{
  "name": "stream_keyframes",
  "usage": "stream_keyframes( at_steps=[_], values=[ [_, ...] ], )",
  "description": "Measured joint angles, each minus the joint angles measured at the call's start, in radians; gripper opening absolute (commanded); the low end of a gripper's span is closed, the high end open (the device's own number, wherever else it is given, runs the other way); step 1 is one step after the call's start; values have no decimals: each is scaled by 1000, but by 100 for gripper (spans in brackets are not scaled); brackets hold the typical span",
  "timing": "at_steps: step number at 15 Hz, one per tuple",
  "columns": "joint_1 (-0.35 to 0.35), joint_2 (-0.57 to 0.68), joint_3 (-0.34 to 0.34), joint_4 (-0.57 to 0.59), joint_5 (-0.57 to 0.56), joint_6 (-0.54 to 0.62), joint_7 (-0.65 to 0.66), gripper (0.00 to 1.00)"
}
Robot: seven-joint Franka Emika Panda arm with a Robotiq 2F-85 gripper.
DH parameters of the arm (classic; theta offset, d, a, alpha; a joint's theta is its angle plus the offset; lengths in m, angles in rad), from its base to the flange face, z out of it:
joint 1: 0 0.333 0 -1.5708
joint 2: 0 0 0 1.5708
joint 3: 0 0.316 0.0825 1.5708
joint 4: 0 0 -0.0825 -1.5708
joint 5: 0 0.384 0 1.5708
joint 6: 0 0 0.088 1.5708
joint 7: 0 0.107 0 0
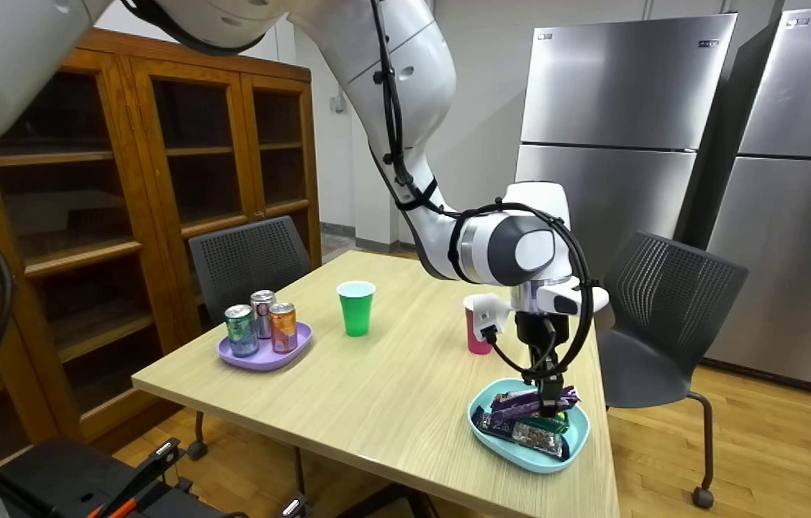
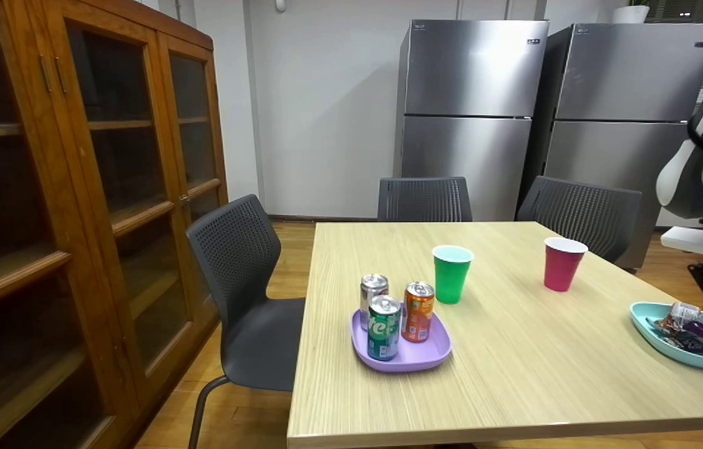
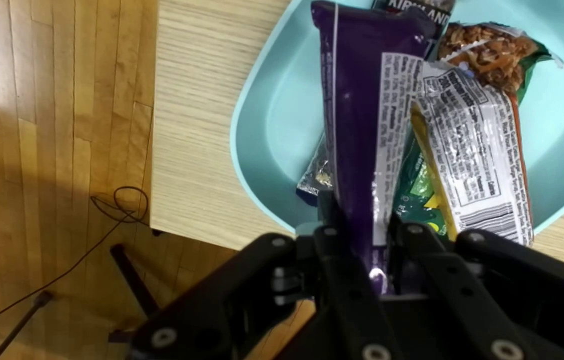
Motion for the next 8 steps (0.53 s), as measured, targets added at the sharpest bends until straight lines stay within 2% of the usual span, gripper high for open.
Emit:
stream_keyframes(
  at_steps=[1, 3, 8],
  values=[
    [0, 2, 1, 3, 0, -2, 0, 48],
    [-1, 5, 2, 7, 1, -8, 0, 60],
    [-3, 12, 3, 20, 1, -25, 0, 98]
  ],
)
